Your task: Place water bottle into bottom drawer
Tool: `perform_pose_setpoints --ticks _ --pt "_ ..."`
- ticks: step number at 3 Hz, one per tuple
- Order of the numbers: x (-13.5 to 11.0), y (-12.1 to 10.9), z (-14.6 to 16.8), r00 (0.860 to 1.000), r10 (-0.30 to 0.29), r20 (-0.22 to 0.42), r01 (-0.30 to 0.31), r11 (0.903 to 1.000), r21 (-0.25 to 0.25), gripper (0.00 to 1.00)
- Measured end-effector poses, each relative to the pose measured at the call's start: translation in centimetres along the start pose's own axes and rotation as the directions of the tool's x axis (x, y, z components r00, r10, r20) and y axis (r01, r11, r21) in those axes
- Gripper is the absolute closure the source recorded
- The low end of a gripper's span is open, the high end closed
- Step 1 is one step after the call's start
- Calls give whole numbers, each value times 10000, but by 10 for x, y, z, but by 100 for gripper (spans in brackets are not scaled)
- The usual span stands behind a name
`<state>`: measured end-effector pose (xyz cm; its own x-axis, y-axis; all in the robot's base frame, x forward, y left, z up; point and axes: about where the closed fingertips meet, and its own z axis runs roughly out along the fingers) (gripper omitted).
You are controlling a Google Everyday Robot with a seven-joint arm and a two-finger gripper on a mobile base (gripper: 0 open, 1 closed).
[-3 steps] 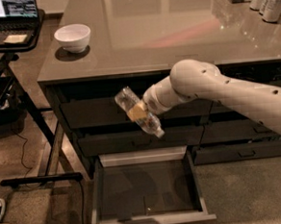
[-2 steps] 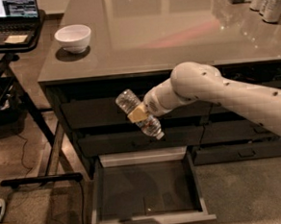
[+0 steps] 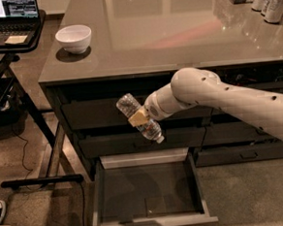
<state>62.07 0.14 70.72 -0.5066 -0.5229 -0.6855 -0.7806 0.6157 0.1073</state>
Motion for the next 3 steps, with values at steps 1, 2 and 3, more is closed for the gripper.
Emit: perform_pose_setpoints --ticks 1,2,3 --pt "0 0 0 10000 0 0 0 10000 0 100" --pt "17 -1 19 9999 -21 -116 20 10000 -85 100" --pt "19 -2 21 9999 -21 -116 20 10000 -85 100"
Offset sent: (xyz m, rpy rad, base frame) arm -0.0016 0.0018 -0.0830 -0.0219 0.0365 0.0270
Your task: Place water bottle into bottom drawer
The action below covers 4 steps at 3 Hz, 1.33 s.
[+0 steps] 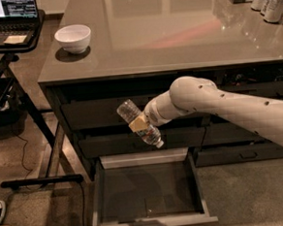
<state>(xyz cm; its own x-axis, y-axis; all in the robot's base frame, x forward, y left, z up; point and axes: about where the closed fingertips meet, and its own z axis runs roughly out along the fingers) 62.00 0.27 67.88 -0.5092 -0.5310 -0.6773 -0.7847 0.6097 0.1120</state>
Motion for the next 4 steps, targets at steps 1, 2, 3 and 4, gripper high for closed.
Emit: perform_pose_setpoints --ticks 1,2,3,4 --pt "3 0 3 10000 -2 -4 2 10000 0 100" --pt "48 22 65 9969 -214 -763 158 9972 -730 100" --pt "52 22 69 9968 -217 -766 161 9972 -731 100" --pt "73 30 92 9934 -361 -1087 250 9944 -1022 100"
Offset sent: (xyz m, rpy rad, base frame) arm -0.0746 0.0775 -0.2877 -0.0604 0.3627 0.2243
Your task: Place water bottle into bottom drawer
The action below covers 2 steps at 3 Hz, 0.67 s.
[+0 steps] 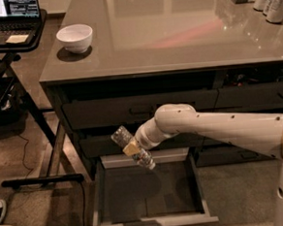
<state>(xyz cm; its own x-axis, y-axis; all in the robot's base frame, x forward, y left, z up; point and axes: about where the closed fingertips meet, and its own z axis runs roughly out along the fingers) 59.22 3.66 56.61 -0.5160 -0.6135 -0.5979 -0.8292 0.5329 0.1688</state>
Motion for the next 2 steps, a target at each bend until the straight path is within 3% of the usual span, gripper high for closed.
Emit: perform_pose_setpoints --ticks 2 --pt "11 1 17 10000 20 -38 -21 9998 -217 58"
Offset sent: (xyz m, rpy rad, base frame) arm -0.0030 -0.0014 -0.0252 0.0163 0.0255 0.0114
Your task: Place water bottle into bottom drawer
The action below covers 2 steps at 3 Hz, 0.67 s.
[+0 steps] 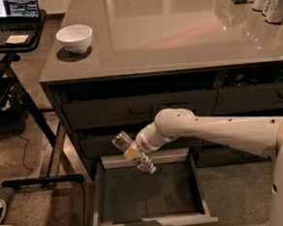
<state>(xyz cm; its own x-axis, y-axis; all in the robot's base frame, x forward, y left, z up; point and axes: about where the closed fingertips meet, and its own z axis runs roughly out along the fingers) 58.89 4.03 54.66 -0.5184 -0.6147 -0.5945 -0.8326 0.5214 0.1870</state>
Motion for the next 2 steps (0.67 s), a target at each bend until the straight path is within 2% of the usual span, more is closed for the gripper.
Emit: perform_pose_setpoints --ticks 2 --pt "2 -1 3 10000 0 0 0 10000 0 12"
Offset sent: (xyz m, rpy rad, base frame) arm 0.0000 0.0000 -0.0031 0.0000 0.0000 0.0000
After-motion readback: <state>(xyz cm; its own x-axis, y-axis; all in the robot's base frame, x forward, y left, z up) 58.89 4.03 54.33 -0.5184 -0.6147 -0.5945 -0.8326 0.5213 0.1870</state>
